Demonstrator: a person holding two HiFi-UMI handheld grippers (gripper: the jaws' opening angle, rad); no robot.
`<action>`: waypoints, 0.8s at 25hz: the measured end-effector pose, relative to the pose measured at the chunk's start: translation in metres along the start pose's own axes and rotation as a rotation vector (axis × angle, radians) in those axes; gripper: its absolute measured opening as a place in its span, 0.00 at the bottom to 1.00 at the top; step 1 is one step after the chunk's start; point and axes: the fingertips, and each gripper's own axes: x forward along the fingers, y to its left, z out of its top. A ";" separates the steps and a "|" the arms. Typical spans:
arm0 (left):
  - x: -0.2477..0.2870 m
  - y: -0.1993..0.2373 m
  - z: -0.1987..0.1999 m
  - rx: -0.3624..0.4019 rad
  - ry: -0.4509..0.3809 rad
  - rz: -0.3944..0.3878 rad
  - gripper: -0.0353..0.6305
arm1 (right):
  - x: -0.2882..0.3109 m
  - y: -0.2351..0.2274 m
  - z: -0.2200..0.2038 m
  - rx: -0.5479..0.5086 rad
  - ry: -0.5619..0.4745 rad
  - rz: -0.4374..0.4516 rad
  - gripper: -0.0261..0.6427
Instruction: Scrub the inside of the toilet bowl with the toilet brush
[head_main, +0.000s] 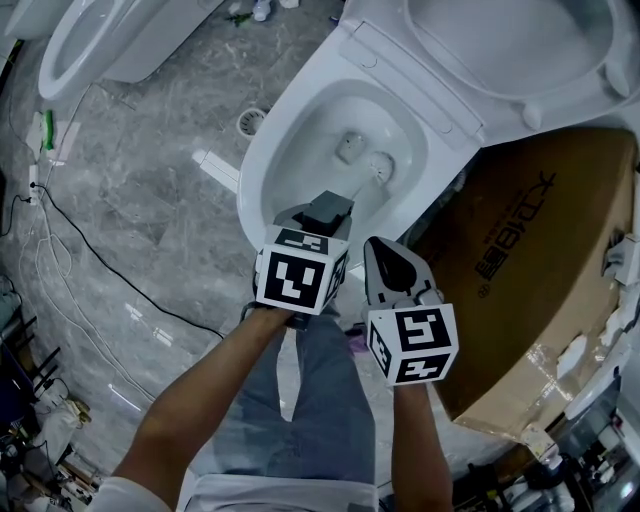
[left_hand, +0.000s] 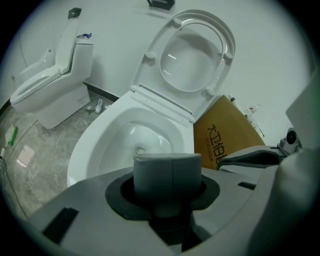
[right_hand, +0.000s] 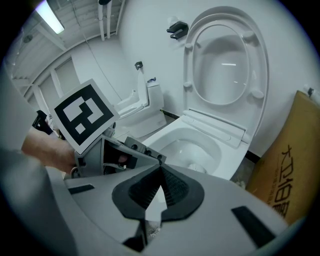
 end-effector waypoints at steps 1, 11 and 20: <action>0.001 0.001 0.002 0.002 -0.002 0.000 0.29 | 0.001 -0.001 0.000 0.002 -0.001 -0.002 0.04; 0.014 0.014 0.017 0.021 -0.013 0.005 0.29 | 0.007 -0.007 -0.002 0.013 0.013 -0.013 0.04; 0.017 0.033 0.033 0.020 -0.033 0.032 0.29 | 0.013 -0.008 -0.002 0.024 0.020 -0.013 0.04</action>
